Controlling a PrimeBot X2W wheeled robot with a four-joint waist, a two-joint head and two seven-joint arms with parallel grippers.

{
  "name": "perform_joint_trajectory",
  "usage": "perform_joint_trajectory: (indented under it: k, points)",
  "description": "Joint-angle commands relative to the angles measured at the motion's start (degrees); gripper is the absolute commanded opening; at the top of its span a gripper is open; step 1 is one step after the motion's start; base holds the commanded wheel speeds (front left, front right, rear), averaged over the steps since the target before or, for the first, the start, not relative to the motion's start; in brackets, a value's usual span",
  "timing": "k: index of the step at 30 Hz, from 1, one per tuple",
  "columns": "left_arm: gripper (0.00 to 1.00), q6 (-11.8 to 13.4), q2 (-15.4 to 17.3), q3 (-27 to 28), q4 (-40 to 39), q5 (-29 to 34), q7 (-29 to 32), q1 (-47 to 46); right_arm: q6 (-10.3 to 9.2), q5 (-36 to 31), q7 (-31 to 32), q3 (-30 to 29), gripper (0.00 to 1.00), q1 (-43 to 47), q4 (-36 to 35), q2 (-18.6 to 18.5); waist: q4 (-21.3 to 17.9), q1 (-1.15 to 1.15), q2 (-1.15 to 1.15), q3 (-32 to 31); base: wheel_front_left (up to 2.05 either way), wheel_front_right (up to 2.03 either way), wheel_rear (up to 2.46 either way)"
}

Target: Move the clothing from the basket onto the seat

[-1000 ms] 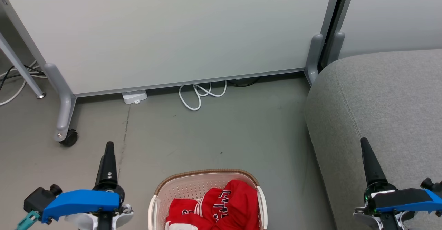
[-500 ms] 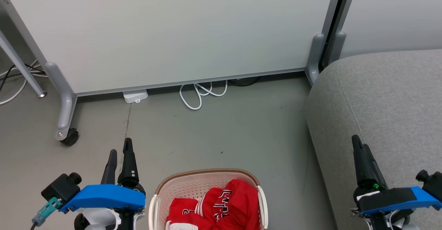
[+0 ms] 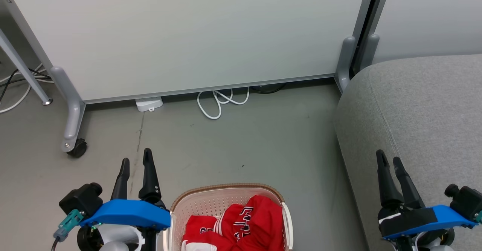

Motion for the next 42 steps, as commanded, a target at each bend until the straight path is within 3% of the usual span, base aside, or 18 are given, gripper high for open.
perform_joint_trajectory:
  k: [1,23,42]
  points:
    - [1.0,0.38,0.34,-0.43,-0.45,1.72,-0.54,-1.48,0.15,-1.84,-0.55,0.13,1.0,0.05,-0.39,-0.36,0.02,0.0,0.0,0.02,0.0,0.0,0.0]
    - [1.0,2.98,1.06,-4.13,0.8,15.39,-3.85,-1.96,0.17,-16.35,-3.89,1.36,1.0,-0.04,1.29,-0.42,0.44,0.0,0.0,0.21,0.0,0.0,0.0]
    - [1.0,1.36,0.88,-5.97,2.93,23.47,-6.18,-1.92,0.19,-25.84,-6.22,2.64,1.0,0.39,1.92,-0.46,1.11,0.0,0.0,0.23,0.0,0.0,0.0]
